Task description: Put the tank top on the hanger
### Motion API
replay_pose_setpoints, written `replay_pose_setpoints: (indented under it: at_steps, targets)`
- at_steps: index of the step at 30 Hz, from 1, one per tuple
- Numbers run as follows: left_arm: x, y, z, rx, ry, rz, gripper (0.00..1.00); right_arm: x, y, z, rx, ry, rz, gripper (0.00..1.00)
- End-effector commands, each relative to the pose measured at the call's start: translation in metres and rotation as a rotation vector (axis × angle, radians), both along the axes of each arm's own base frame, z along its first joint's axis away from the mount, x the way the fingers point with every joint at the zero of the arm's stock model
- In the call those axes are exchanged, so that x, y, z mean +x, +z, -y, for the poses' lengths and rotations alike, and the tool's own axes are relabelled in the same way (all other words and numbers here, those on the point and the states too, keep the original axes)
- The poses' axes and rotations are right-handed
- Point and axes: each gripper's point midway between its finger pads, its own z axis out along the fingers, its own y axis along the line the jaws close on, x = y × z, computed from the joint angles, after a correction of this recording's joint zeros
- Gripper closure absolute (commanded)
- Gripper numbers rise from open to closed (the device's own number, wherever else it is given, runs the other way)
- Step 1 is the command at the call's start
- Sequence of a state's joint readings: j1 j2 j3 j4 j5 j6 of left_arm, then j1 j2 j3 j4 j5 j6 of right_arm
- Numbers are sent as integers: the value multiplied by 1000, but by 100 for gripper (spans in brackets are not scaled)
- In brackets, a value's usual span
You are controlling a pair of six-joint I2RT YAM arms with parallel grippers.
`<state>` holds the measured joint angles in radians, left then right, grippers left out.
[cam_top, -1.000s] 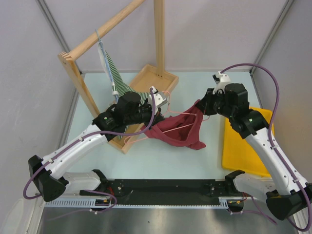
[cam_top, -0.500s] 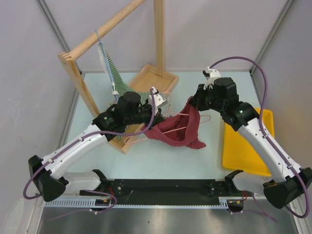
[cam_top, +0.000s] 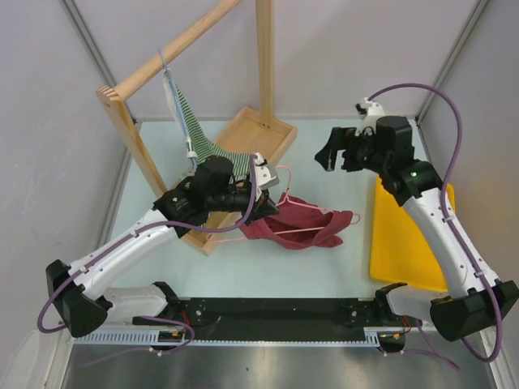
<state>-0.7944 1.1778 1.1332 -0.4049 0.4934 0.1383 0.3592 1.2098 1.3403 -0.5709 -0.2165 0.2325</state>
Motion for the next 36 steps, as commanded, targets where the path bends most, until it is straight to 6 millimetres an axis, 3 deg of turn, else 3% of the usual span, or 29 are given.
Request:
replay_pose_setpoints:
  at_steps: [1, 5, 6, 7, 10, 12, 16, 28, 36]
  targets:
    - [-17, 32, 6, -109, -107, 67, 100, -4, 44, 17, 57, 47, 108, 5]
    - [-20, 35, 6, -125, -118, 69, 100, -26, 51, 28, 33, 135, 202, 4]
    - [-19, 36, 5, -127, -116, 68, 100, -38, 42, 21, 39, 217, 202, 5]
    - [-18, 37, 5, -129, -115, 67, 100, -52, 51, 20, 38, 258, 259, 4]
    - [-15, 39, 1, -135, -108, 70, 100, -79, 40, 15, -2, 398, 329, 4]
    - [-15, 44, -2, -148, -109, 79, 100, -104, 45, 10, -8, 502, 409, 3]
    - [-11, 50, -10, -169, -107, 79, 100, -133, 36, -1, 27, 674, 411, 3]
    - [-17, 56, -21, -173, -170, 69, 100, -134, 6, -9, 43, 809, 235, 7]
    - [-15, 66, -36, -179, -138, 112, 100, -153, -18, -26, 23, 915, 121, 9]
